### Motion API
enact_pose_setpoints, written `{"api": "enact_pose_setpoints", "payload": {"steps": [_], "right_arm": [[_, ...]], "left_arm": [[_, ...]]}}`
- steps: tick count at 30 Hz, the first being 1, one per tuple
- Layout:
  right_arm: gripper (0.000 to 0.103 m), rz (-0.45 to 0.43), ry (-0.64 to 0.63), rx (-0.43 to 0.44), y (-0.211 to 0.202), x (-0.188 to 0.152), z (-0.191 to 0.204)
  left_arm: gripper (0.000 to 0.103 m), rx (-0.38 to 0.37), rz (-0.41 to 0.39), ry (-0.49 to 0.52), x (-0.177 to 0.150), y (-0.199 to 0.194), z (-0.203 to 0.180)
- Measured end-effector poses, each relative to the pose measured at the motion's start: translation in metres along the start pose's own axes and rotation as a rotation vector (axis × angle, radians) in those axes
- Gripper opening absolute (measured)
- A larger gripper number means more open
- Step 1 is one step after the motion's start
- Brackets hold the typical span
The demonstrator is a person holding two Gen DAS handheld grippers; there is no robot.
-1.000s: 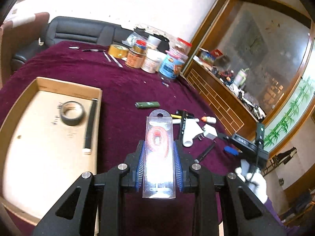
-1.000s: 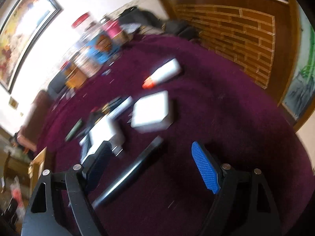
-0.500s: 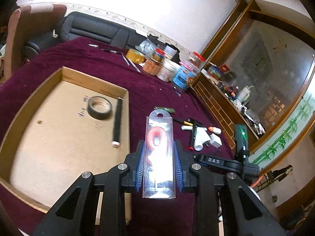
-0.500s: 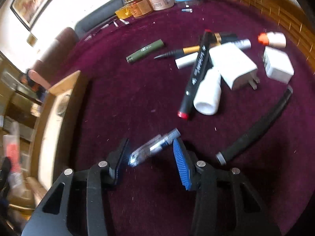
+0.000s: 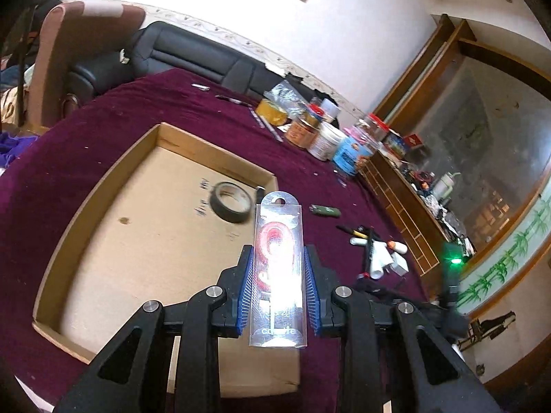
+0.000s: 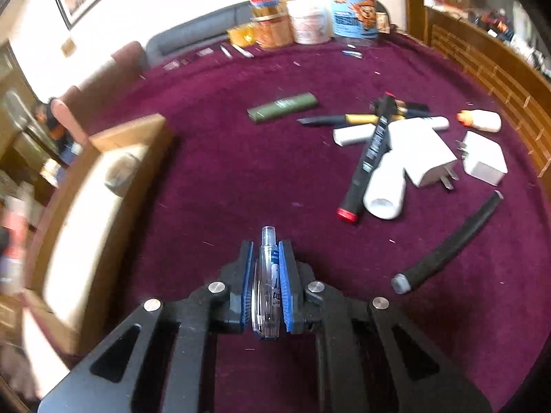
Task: Organize rigid objects
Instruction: 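Carry the candle package toward the tray with left while right grasps a clear pen, then release the candle package into the tray with left while right drops the clear pen there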
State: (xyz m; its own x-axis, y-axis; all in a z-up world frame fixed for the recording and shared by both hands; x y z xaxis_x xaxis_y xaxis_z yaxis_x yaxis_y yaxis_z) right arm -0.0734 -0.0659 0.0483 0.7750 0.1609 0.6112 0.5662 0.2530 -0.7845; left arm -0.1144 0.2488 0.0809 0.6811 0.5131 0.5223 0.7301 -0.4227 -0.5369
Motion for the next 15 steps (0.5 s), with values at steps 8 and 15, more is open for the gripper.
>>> {"api": "enact_pose_setpoints", "payload": {"steps": [8, 15], "right_arm": [[0.012, 0.005, 0.007, 0.305, 0.011, 0.044, 0.054], [0.012, 0.102, -0.035, 0.445, 0.075, 0.093, 0.13]], "left_arm": [[0.023, 0.153, 0.03, 0.0, 0.051, 0.037, 0.022], [0.023, 0.243, 0.135, -0.058, 0.085, 0.095, 0.055]]}}
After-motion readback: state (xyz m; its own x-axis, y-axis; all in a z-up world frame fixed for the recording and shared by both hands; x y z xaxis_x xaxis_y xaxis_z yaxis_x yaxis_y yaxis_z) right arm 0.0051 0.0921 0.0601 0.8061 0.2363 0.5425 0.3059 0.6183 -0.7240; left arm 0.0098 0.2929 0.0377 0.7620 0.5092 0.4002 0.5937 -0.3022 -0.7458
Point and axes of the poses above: each gripper's, at about its wrist camera, not at the fingertips, and y roughly the way its jaws point, z to its left, x to its top, the point moved 1 cm from there along y, roughly the way its jaws point, and after that the axes turned 13 degrees about -y, right-handed, at the moved point
